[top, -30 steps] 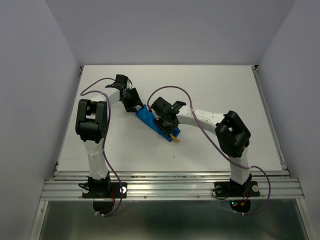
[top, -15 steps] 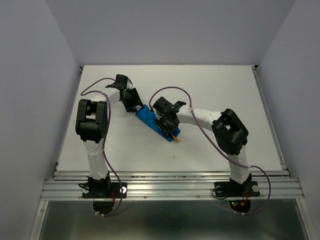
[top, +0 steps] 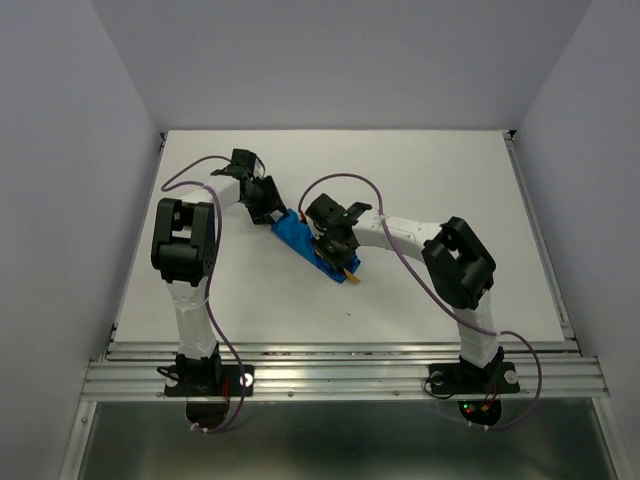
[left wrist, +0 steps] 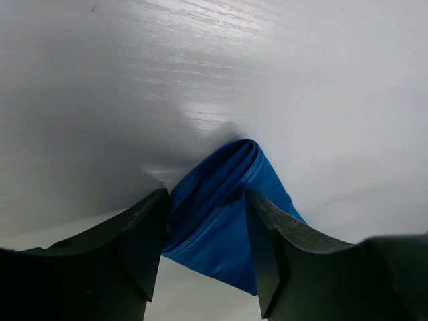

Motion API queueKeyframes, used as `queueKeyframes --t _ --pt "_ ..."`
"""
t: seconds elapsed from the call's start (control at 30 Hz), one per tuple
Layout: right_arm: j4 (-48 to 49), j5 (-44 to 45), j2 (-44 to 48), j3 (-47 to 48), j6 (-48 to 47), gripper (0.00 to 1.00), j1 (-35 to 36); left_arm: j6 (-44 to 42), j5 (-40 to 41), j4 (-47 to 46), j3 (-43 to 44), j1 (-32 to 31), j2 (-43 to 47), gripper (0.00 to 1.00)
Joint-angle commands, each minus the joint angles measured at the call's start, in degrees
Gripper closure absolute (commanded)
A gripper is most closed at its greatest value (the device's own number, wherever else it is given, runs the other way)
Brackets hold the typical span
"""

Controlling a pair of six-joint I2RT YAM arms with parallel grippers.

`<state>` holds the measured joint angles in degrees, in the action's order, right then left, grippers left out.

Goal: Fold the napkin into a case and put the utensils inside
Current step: Insert the knife into the folded napkin.

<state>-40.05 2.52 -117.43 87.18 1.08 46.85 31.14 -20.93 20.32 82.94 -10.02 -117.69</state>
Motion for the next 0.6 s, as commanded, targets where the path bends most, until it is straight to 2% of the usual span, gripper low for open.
queueKeyframes --t 0.0,0.57 --pt "-0.1 -0.2 0.0 1.6 -0.4 0.80 -0.3 -0.7 0.4 1.7 -0.2 -0.4 1.1 0.39" --pt "-3.1 2.0 -2.3 7.7 -0.4 0.82 0.3 -0.5 0.0 1.4 0.2 -0.7 0.6 0.39"
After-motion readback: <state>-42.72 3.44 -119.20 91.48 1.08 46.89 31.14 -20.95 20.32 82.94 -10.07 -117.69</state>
